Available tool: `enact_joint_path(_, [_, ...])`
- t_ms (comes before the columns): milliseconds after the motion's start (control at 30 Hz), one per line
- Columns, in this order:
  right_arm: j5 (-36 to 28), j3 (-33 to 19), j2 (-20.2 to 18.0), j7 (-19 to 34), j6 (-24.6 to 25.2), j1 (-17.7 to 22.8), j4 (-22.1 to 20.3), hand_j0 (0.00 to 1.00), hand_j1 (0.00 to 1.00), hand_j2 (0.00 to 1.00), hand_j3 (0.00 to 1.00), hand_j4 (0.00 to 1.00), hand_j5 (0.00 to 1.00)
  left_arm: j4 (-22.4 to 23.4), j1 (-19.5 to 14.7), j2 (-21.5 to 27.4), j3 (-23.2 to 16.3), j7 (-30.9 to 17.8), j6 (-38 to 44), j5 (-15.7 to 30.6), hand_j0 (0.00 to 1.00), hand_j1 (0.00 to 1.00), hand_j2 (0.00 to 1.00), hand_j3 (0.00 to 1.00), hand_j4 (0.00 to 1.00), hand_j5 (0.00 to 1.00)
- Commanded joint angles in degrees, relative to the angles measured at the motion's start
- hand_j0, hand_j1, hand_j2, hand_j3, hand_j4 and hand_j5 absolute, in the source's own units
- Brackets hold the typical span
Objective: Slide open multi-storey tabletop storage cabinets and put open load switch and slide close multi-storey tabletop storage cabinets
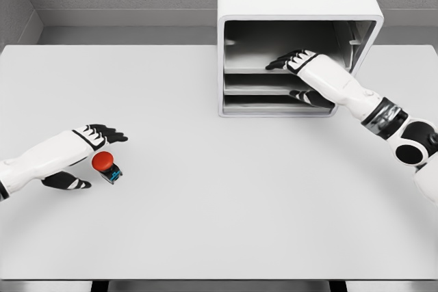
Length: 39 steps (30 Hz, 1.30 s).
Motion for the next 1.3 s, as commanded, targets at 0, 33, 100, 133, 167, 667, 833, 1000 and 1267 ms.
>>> enact_joint_path(0, [-0.4,0.1,-0.2,-0.1,0.0,0.0,-0.2,0.81,0.81,0.81,0.81,0.81,0.81,-0.1,0.0,0.4,-0.1,0.0,0.2,0.5,1.0,1.0,1.0,1.0,1.0,1.0])
enact_joint_path(33, [-0.4,0.0,-0.3,-0.1,0.0,0.0,-0.2,0.81,0.81,0.81,0.81,0.81,0.81,0.0,-0.3,0.3,-0.1,0.0,0.2,0.4,1.0,1.0,1.0,1.0,1.0,1.0])
enact_joint_path(100, [-0.4,0.1,-0.3,-0.1,0.0,0.1,-0.2,0.81,0.81,0.81,0.81,0.81,0.81,0.0,-0.5,0.4,-0.1,0.0,0.2,0.3,1.0,1.0,1.0,1.0,1.0,1.0])
enact_joint_path(133, [-0.4,0.1,-0.4,-0.1,0.0,0.1,-0.2,0.81,0.81,0.81,0.81,0.81,0.81,0.0,-0.5,0.3,-0.2,0.0,0.2,0.3,1.0,1.0,1.0,1.0,1.0,1.0])
enact_joint_path(167, [-0.4,0.1,-0.4,-0.1,0.0,0.1,-0.2,0.81,0.81,0.81,0.81,0.81,0.81,0.0,-0.5,0.3,-0.3,0.0,0.2,0.3,1.0,1.0,1.0,1.0,1.0,1.0])
enact_joint_path(667, [-0.3,0.0,-2.1,0.0,0.0,1.1,-3.6,0.82,0.82,0.82,0.82,0.82,0.82,-1.1,0.3,0.3,-0.6,0.0,0.2,0.2,0.89,0.89,0.89,0.89,0.89,0.89])
enact_joint_path(833, [-0.5,0.0,-2.1,-0.1,0.0,1.1,-3.9,0.83,0.83,0.83,0.83,0.83,0.83,-1.1,0.4,0.3,-0.7,0.0,0.2,0.1,0.84,0.84,0.84,0.84,0.84,0.84])
enact_joint_path(1000, [-0.3,0.0,-2.2,0.0,0.0,1.6,-4.7,0.83,0.83,0.83,0.83,0.83,0.83,-1.2,0.4,0.3,-1.4,0.0,0.2,-0.3,0.82,0.82,0.82,0.82,0.82,0.82])
enact_joint_path(1267, [-0.5,0.0,-3.1,2.2,0.0,1.7,-4.8,0.85,0.85,0.85,0.85,0.85,0.85,-1.0,0.4,0.3,-1.4,0.0,0.2,-1.0,0.78,0.78,0.78,0.78,0.78,0.78])
